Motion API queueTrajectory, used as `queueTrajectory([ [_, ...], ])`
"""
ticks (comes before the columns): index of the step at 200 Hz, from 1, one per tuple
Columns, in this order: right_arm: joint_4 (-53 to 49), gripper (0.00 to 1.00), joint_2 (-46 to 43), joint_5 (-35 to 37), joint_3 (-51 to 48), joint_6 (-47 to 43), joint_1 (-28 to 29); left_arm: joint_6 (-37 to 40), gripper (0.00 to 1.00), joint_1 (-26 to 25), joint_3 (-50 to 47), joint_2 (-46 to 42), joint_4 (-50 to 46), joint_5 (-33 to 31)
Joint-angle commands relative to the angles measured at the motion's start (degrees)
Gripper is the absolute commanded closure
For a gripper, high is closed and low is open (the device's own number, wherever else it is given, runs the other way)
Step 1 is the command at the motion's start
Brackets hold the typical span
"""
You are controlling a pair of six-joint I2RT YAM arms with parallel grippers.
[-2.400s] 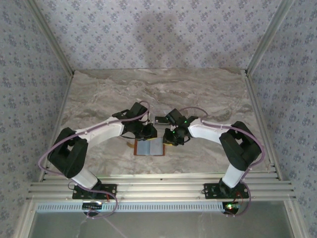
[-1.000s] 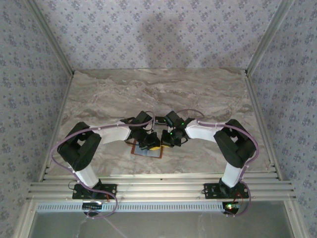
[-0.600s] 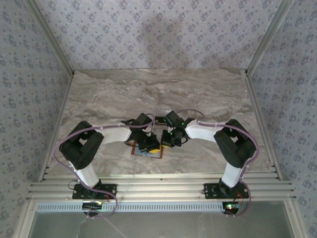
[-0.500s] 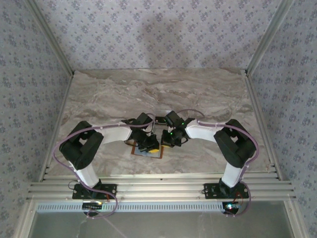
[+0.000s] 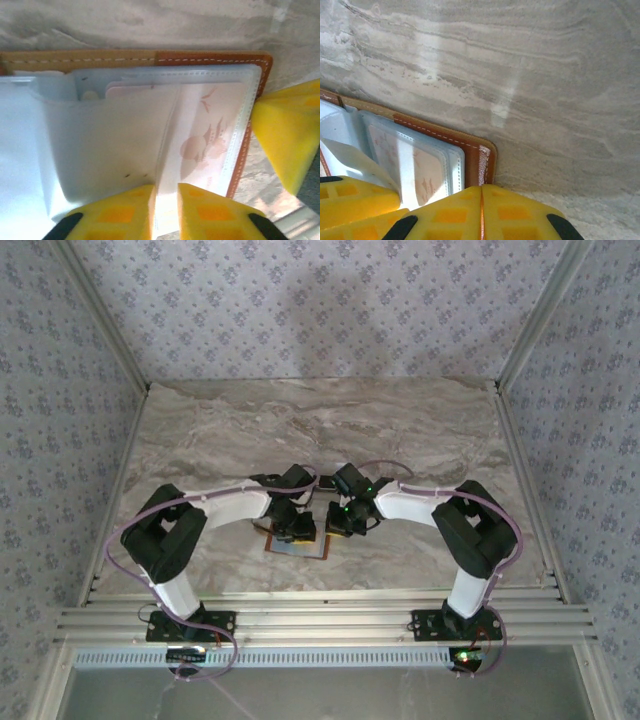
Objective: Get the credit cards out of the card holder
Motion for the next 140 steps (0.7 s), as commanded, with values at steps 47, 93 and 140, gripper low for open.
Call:
queueTrajectory([
  [47, -4.02, 0.9, -0.14, 1.25, 0.98, -1.53, -0.61, 4.54, 0.64, -6.35, 7.91, 5.4, -14.26, -18.82],
  [93, -4.43, 0.9, -0.15, 1.18, 1.08, -1.84, -0.42, 4.28, 0.58, -10.0, 12.5, 7.21, -20.54, -29.56],
  [140, -4.52, 0.9, -0.35, 1.21, 0.81, -1.82, -0.39, 3.92, 0.54, -9.96, 13.22, 6.24, -22.11, -32.76],
])
